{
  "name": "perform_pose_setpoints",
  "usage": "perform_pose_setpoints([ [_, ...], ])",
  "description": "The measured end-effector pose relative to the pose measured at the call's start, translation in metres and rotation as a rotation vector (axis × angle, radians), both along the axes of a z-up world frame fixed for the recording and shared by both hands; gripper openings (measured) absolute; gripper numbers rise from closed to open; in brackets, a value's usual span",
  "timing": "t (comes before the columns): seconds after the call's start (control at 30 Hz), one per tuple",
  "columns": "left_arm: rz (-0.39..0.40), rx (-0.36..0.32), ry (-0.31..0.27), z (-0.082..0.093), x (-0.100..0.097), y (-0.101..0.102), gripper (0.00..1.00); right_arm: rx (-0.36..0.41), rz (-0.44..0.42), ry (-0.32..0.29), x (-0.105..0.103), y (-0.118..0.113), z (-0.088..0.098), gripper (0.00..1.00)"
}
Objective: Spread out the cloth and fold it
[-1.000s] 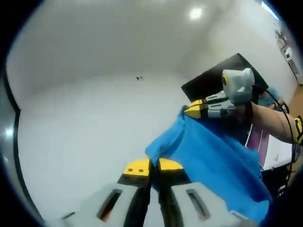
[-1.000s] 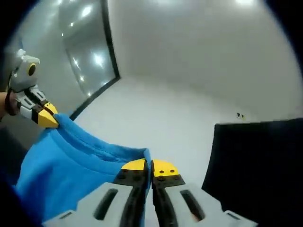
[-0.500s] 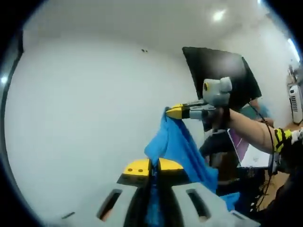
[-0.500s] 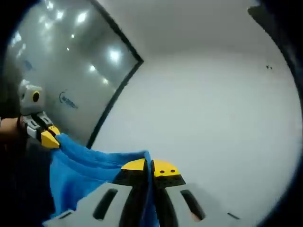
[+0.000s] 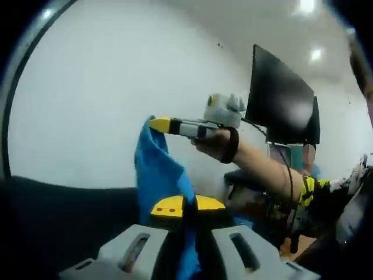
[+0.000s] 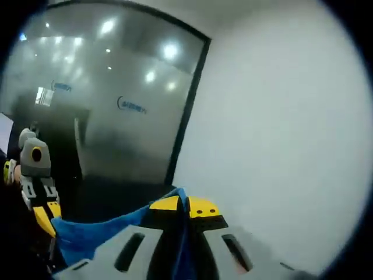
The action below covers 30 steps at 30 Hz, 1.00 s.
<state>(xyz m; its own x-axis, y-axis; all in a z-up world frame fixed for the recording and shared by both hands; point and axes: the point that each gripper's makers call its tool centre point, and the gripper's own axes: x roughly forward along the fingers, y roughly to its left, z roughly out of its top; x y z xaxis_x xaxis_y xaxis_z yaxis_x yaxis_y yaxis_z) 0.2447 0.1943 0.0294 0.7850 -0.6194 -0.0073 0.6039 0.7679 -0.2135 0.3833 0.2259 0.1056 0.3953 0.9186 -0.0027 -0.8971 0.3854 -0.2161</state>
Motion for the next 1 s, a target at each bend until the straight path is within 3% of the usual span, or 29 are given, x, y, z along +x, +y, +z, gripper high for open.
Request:
perform_pose_setpoints([
  [0.1,0.069,0.06,-0.004,-0.019,0.006,0.031,0.09,0.009,0.021,0.04,-0.002,0.023,-0.035,0.13],
  [0.17,0.123,0.046,0.002,-0.025,0.012,0.061,0.13,-0.012,0.01,0.059,0.002,0.028,-0.053,0.17],
  [0.23,0.143,-0.005,0.075,-0.03,0.013,0.091,0.15,-0.088,-0.068,0.039,0.016,0.02,-0.07,0.17],
  [0.27,0.147,-0.036,0.086,-0.028,0.014,0.104,0.15,-0.129,-0.106,0.009,0.022,0.015,-0.077,0.17],
  [0.33,0.167,-0.018,0.065,-0.022,0.017,0.131,0.15,-0.145,-0.147,-0.026,0.025,0.006,-0.081,0.17],
  [0.4,0.266,0.114,0.035,-0.028,0.026,0.167,0.15,-0.097,-0.139,0.015,0.015,0.002,-0.079,0.17],
  [0.47,0.331,0.195,0.006,-0.035,0.037,0.194,0.15,-0.044,-0.096,0.075,-0.004,0.0,-0.079,0.17],
  [0.57,0.353,0.328,0.033,-0.072,0.057,0.225,0.15,-0.014,-0.042,0.156,-0.034,0.002,-0.09,0.2],
  [0.6,0.346,0.343,0.068,-0.089,0.063,0.228,0.15,-0.017,-0.024,0.177,-0.046,0.003,-0.097,0.2],
  [0.67,0.301,0.448,0.109,-0.125,0.072,0.227,0.16,-0.031,-0.01,0.185,-0.066,0.007,-0.115,0.2],
  [0.77,0.262,0.74,0.044,-0.159,0.093,0.228,0.19,-0.062,0.002,0.224,-0.098,0.019,-0.152,0.21],
  [0.8,0.238,0.79,0.011,-0.165,0.101,0.225,0.19,-0.1,0.005,0.234,-0.109,0.025,-0.168,0.22],
  [0.83,0.203,0.777,0.01,-0.173,0.108,0.218,0.19,-0.116,-0.004,0.232,-0.117,0.033,-0.179,0.24],
  [0.9,0.096,0.668,-0.013,-0.177,0.115,0.198,0.22,-0.231,-0.001,0.187,-0.129,0.048,-0.21,0.27],
  [0.97,0.037,0.562,-0.011,-0.179,0.121,0.186,0.25,-0.302,-0.026,0.166,-0.131,0.063,-0.234,0.29],
  [1.0,0.016,0.546,-0.022,-0.18,0.124,0.183,0.25,-0.309,-0.033,0.18,-0.132,0.072,-0.242,0.28],
])
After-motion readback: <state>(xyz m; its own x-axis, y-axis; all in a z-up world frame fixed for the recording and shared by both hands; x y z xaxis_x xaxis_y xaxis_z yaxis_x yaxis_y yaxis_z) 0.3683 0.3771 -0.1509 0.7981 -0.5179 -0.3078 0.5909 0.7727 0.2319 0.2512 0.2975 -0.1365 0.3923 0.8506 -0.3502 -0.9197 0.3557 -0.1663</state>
